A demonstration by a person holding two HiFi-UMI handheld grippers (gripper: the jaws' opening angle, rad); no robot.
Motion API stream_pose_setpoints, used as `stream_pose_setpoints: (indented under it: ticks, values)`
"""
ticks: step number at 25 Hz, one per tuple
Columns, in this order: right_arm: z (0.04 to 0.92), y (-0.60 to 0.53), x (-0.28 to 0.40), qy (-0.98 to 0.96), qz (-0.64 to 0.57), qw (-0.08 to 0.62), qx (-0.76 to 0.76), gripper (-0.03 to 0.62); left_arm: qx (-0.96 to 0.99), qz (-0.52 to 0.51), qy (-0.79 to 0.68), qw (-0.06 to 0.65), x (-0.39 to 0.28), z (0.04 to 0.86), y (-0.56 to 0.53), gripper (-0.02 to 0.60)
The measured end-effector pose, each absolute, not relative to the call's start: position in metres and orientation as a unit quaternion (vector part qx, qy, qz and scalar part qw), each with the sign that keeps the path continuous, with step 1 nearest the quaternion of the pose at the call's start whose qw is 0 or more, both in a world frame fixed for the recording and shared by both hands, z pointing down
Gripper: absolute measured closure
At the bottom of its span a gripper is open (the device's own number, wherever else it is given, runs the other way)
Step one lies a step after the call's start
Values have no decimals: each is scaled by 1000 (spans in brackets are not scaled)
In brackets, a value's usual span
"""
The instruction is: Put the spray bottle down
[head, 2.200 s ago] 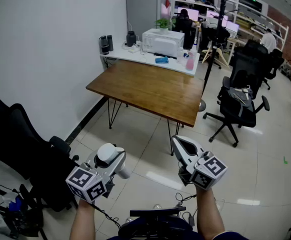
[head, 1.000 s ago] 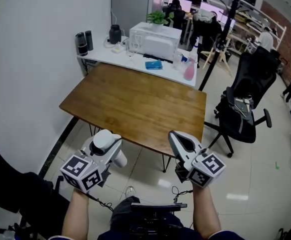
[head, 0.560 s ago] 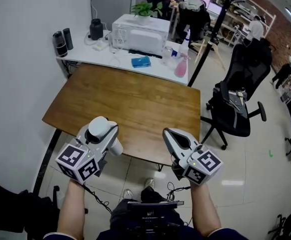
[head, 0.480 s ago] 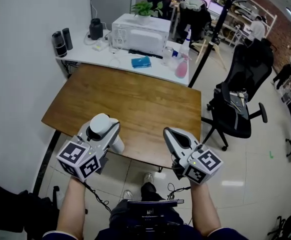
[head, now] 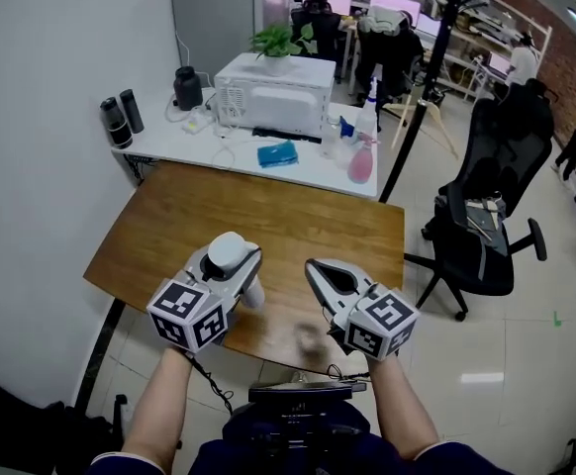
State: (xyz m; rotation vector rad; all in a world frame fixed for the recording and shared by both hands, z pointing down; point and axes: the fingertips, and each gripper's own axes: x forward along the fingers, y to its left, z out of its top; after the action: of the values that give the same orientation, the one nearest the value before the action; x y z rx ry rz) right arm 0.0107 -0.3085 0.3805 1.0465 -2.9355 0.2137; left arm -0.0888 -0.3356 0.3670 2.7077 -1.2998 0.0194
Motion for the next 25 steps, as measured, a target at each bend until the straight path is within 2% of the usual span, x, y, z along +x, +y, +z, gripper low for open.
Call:
stream_pose_setpoints:
  ticks: [16, 25]
  values:
    - [420, -353, 20, -944, 112, 48, 307, 594, 867, 49, -496, 19, -68, 459, -424, 396]
    - [437, -362, 27, -940, 134, 66, 306, 594, 851, 48, -521, 41, -66, 502, -450, 396]
